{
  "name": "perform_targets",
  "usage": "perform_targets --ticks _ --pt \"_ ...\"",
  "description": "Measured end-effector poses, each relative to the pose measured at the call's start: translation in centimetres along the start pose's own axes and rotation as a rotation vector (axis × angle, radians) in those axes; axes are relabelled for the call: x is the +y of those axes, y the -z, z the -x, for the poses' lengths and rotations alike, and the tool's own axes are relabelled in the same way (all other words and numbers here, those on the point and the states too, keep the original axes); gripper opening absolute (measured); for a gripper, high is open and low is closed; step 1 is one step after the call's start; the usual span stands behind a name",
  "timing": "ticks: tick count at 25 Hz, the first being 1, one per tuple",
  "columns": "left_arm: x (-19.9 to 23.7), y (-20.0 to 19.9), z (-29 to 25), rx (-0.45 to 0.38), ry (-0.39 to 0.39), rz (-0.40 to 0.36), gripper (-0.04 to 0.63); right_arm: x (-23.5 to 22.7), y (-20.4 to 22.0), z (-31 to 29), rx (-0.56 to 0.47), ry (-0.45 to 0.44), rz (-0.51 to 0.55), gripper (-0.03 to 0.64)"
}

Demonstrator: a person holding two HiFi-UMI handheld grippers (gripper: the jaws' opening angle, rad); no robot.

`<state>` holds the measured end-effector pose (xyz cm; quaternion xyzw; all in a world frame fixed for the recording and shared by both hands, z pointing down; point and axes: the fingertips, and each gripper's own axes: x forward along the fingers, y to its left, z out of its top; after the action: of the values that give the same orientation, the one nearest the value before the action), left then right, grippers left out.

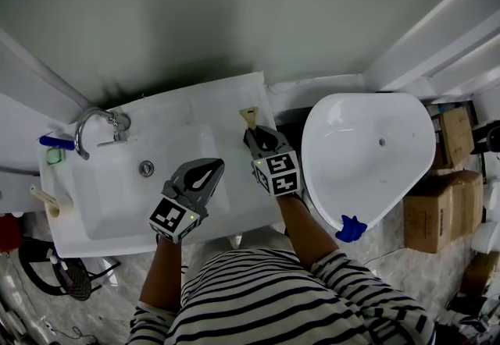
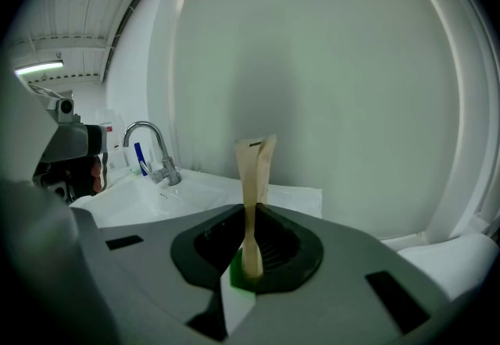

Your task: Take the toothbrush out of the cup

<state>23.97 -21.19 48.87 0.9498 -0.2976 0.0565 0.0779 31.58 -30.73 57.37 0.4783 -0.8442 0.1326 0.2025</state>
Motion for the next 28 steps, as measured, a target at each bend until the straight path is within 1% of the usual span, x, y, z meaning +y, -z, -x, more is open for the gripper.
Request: perform_targets --ticks 8,17,28 --pt "-0.1 -0.7 0.0 -0.021 0.004 -0.002 0.007 0.0 -1.5 1.1 -0.037 0.009 0.015 0.037" --pt "0.1 -1.6 0.9 -0.056 0.004 0.000 0.008 0.1 -5.0 3.4 -0.119 0.035 0.037 0.037" --pt "0.7 -3.0 3.7 -0.094 0.014 -0.012 0.007 3.4 -10.4 6.8 -0.230 0.047 0.102 0.037"
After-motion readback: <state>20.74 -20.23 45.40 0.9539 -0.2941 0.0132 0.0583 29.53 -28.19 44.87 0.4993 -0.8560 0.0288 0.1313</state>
